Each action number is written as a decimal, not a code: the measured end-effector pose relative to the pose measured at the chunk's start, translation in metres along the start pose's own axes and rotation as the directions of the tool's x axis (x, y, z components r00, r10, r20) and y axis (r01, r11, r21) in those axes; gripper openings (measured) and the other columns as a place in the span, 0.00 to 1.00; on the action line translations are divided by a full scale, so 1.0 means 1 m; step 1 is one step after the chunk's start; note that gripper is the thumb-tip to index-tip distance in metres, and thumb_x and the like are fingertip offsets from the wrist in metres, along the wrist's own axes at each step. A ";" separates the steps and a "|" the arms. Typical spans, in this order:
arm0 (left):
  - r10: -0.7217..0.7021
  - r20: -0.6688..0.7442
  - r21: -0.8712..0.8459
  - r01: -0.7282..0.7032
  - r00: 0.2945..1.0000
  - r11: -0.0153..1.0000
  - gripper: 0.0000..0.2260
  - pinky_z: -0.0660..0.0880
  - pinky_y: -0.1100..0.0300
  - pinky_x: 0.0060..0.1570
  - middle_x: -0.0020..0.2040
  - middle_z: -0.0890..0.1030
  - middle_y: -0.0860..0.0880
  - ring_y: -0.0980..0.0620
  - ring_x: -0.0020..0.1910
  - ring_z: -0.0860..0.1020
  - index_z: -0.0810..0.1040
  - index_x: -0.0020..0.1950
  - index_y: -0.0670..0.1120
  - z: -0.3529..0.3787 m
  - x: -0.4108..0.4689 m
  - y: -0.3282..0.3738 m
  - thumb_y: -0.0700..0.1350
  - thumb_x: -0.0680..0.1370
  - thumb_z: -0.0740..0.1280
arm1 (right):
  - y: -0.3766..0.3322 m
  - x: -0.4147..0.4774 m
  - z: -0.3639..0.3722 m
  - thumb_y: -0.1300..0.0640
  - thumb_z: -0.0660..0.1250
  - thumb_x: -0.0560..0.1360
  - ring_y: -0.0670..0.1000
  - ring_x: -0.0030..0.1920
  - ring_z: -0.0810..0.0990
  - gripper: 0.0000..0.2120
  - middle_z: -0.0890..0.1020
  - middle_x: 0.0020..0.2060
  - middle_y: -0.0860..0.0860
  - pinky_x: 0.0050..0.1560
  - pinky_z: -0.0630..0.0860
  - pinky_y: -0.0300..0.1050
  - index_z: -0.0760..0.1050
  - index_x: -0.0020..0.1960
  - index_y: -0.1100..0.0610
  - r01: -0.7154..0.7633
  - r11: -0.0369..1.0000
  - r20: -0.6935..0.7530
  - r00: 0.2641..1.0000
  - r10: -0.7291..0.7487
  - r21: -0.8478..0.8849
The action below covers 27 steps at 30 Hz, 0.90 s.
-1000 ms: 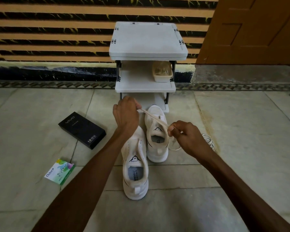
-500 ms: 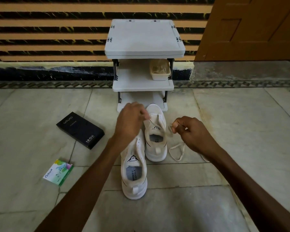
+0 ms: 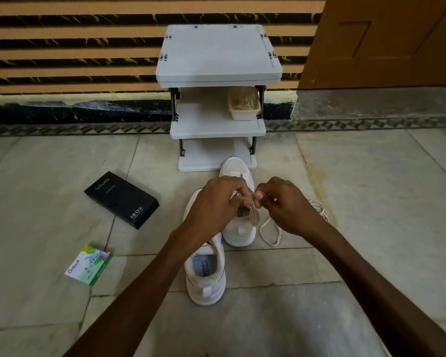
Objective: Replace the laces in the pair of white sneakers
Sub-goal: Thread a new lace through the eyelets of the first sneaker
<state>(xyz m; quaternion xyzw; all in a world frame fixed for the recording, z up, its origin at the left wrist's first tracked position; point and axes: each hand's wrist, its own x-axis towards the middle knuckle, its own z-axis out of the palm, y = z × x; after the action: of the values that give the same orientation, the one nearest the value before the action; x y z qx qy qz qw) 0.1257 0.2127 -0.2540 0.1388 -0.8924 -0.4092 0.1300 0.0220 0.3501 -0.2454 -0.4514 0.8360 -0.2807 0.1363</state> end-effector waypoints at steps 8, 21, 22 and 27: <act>0.035 -0.035 0.164 -0.029 0.999 0.986 0.05 0.71 0.67 0.38 0.35 0.78 0.57 0.58 0.36 0.75 0.82 0.39 0.48 0.006 0.005 -0.006 0.40 0.69 0.76 | -0.006 -0.002 -0.001 0.57 0.61 0.81 0.51 0.42 0.73 0.14 0.79 0.39 0.55 0.45 0.61 0.42 0.80 0.42 0.58 -0.042 0.998 0.047 0.998 0.044 -0.038; -0.335 -0.298 0.490 0.444 0.894 0.750 0.04 0.71 0.59 0.36 0.42 0.81 0.43 0.44 0.42 0.81 0.81 0.45 0.41 -0.008 0.036 -0.087 0.41 0.73 0.72 | -0.042 -0.021 -0.042 0.56 0.62 0.80 0.42 0.44 0.74 0.16 0.77 0.42 0.43 0.48 0.67 0.42 0.77 0.35 0.46 -0.060 0.996 0.003 0.998 0.060 0.066; -0.351 -0.308 0.504 0.464 0.884 0.728 0.06 0.71 0.58 0.36 0.43 0.81 0.43 0.44 0.43 0.81 0.80 0.46 0.40 -0.008 0.036 -0.091 0.41 0.73 0.73 | -0.046 -0.022 -0.043 0.56 0.62 0.80 0.42 0.44 0.74 0.17 0.76 0.42 0.43 0.48 0.66 0.41 0.77 0.34 0.46 -0.053 0.996 0.006 0.999 0.053 0.068; -0.405 -0.322 0.534 0.517 0.856 0.669 0.10 0.73 0.55 0.40 0.47 0.81 0.41 0.43 0.46 0.81 0.78 0.50 0.39 -0.009 0.033 -0.109 0.43 0.73 0.73 | -0.057 -0.024 -0.044 0.55 0.62 0.80 0.45 0.46 0.74 0.17 0.77 0.43 0.45 0.49 0.68 0.41 0.75 0.33 0.43 -0.052 0.996 0.025 0.998 0.050 0.073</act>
<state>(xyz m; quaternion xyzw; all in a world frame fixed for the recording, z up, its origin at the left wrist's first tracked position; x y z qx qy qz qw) 0.1139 0.1266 -0.3284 0.4299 -0.8950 -0.1088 0.0490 0.0528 0.3608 -0.1763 -0.4277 0.8347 -0.3026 0.1695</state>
